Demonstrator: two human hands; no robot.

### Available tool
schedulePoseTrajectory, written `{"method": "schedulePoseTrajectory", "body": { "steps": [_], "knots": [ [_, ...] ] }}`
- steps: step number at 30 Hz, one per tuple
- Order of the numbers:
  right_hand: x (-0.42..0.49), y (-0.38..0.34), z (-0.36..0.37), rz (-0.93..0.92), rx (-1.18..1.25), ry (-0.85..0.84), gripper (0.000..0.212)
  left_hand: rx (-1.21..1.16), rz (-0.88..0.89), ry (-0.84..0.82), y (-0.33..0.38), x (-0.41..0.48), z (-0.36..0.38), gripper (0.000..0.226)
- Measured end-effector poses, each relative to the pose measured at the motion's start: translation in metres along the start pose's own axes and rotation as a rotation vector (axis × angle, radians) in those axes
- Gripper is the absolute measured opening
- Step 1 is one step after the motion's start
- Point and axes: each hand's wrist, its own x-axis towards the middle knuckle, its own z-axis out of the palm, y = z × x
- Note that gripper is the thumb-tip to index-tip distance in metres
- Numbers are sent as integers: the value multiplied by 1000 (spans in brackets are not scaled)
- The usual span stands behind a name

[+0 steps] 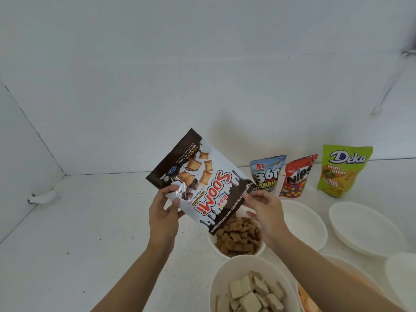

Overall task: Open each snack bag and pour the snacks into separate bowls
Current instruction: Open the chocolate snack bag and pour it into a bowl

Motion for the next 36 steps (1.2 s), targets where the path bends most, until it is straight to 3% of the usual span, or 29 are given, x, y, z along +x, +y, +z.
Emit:
{"method": "schedulePoseTrajectory", "body": {
  "steps": [5, 11, 18, 23, 27, 32, 36],
  "knots": [
    [3, -1, -11, 71, 98, -45, 13, 88, 104, -148, 11, 2, 7, 32],
    [4, 6, -17, 192, 161, -74, 24, 204, 198, -307, 26, -6, 29, 52],
    [2, -12, -19, 78, 180, -82, 18, 261, 274, -318, 52, 3, 30, 50],
    [-2, 2, -22, 131, 138, -39, 22, 235, 248, -343, 37, -9, 30, 48],
    [1, -16, -18, 19, 231, -69, 20, 189, 328, -353, 49, 0, 34, 46],
    [1, -1, -23, 103, 207, -55, 13, 277, 314, -367, 36, -10, 34, 48],
    [3, -15, -20, -7, 262, -78, 11, 276, 378, -329, 44, -1, 33, 47]
  ]
}}
